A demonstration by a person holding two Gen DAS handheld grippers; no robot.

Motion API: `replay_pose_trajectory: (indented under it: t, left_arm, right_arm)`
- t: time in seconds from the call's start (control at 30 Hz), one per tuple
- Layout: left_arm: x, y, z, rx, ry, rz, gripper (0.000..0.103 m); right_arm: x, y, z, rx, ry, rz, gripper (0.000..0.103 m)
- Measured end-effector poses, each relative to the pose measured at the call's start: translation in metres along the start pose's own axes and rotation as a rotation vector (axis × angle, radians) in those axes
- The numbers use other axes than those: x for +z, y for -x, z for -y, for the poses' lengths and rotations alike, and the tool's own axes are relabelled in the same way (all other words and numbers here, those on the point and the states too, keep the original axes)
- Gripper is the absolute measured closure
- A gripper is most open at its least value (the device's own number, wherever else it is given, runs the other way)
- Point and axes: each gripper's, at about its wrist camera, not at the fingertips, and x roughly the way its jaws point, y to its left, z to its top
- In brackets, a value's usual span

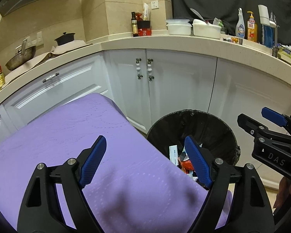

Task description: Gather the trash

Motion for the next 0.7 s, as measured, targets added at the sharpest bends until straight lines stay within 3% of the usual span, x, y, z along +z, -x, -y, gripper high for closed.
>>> replay_pose_trajectory:
  t: [0.7]
  left_arm:
    - [-0.005,0.062,-0.022,0.016,0.051,0.074,0.015]
  right_arm:
    - [-0.001,0.055,-0.013,-0.001,0.039,0.067,0.025]
